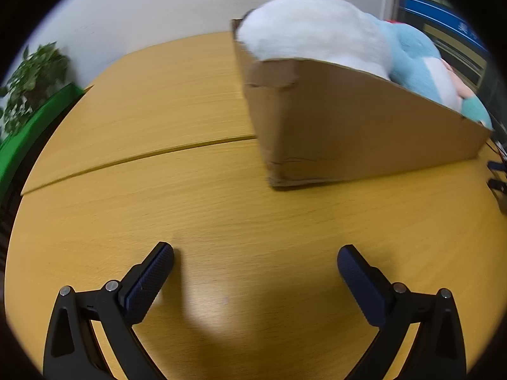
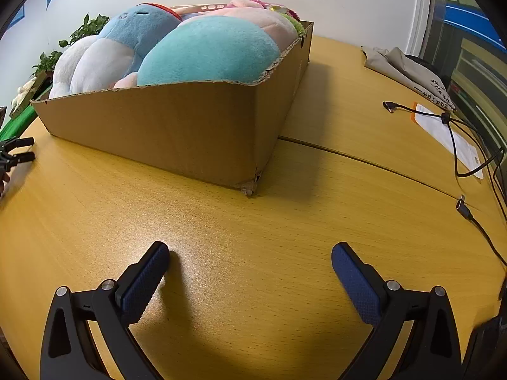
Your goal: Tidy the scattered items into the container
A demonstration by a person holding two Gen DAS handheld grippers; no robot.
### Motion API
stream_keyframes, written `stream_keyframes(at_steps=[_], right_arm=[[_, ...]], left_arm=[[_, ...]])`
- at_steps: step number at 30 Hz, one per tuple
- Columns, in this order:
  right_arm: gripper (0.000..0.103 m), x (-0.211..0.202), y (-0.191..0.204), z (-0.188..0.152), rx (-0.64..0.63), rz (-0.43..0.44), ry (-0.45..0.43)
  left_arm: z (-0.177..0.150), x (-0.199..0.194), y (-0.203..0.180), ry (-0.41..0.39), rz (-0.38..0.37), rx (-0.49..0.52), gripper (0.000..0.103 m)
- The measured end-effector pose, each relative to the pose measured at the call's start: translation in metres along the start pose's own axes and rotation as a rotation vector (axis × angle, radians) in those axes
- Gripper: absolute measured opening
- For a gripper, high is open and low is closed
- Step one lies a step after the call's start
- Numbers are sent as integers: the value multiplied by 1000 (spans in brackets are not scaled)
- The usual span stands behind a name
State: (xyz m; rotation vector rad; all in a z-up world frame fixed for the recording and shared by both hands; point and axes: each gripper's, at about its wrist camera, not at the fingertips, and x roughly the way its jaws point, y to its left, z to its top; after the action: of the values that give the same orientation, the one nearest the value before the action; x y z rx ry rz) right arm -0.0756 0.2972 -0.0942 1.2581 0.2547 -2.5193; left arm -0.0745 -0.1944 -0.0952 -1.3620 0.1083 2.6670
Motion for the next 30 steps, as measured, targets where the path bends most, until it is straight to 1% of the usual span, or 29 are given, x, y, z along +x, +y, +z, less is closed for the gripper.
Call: stream_keyframes(at_steps=[5,7,10,14,17,19,24,30], right_arm=[[103,1,2,0,-2,-1,-1],[103,3,3,2,-18,8,-2],[103,7,1,5,-71,48,-2],[103,9,1,9,-164,109,37],[103,8,-3,6,-241,169,19],[103,8,-4,4,-245,176,-6],[103,12,-7,5,-243,178,-4],[103,6,-13,-3,-229,173,-2]], left_arm=[[1,2,-1,0,0,1,103],[-1,2,-1,0,-19,27,103],[-1,2,3,0,-35,45,103],[1,5,7,0,-27,32,103],[2,7,6,0,-24,30,103],[0,6,5,-1,-24,30,103],[1,5,12,0,-31,37,103],[6,9,14,0,-35,41,103]])
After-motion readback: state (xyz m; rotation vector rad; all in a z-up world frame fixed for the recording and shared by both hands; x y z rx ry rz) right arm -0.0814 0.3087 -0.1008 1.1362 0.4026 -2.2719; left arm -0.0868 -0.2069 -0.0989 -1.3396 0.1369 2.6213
